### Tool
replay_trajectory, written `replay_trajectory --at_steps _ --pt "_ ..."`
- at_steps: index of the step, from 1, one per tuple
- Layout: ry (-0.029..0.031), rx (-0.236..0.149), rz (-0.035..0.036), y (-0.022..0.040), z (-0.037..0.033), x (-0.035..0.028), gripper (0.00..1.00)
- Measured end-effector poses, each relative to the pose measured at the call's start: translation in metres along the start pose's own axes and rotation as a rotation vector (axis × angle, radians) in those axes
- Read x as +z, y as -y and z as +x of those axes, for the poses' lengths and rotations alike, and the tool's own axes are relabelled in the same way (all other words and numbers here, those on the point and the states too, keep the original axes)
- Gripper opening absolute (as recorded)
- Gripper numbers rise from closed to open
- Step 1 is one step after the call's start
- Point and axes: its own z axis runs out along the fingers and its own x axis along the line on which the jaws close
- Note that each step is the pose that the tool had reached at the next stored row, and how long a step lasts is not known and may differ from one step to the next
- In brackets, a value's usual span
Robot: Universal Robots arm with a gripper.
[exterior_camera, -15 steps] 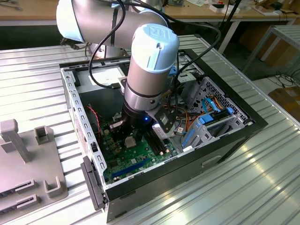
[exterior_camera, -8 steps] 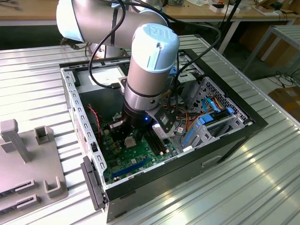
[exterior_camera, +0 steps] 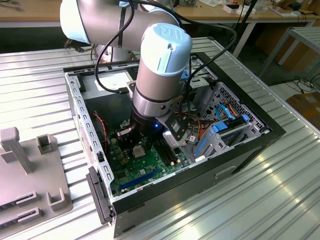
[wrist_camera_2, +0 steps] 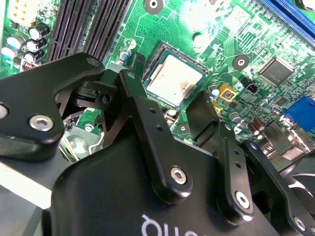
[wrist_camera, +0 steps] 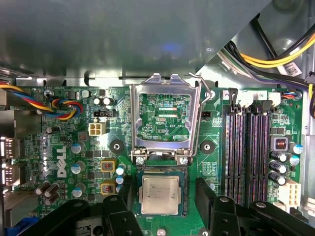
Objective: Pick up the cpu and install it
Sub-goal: 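Place the cpu into insertion slot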
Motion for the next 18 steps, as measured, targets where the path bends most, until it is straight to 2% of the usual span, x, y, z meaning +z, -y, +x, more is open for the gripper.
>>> replay_trajectory --at_steps 5,18 --pt "0.0000 0.003 0.0003 0.0000 0.0000 0.0001 0.62" --pt "0.0001 0.020 0.0010 0.0065 -0.0010 0.0010 0.62"
